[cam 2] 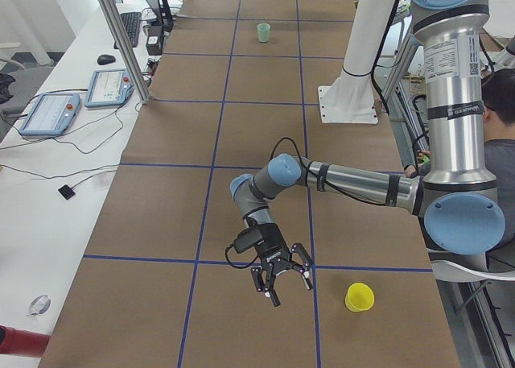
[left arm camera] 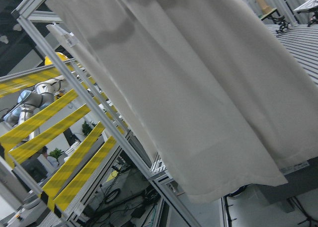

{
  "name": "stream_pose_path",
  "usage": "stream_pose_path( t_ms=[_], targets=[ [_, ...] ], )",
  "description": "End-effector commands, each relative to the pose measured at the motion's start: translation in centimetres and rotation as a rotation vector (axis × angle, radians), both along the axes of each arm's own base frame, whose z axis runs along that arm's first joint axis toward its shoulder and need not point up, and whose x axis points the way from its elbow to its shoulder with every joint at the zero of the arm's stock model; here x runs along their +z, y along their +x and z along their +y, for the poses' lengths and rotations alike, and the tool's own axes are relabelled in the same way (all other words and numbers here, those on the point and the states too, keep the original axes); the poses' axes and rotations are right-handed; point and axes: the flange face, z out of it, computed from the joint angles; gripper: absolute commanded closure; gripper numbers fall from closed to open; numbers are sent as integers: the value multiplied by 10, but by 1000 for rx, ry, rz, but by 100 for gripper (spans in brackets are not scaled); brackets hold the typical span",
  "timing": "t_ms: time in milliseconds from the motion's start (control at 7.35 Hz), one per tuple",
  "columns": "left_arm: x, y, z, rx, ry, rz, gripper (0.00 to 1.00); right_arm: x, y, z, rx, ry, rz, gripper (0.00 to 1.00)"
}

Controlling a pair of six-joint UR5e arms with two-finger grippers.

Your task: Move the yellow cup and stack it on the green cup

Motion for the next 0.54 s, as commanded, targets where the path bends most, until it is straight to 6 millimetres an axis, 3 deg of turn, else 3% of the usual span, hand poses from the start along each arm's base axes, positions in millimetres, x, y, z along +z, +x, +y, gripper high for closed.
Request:
stream_pose_path(
  t_ms=[0, 136, 408],
  targets=[
    [0, 58, 5, -192, -63, -67, 0, 0, 0, 0, -1, 1, 0, 0],
    [12, 84, 5, -289, -88, -133, 0, 0, 0, 0, -1, 2, 0, 0],
    [32, 117, -2, -430, -110, -224, 0, -1, 0, 0, -2, 5, 0, 0]
  ],
)
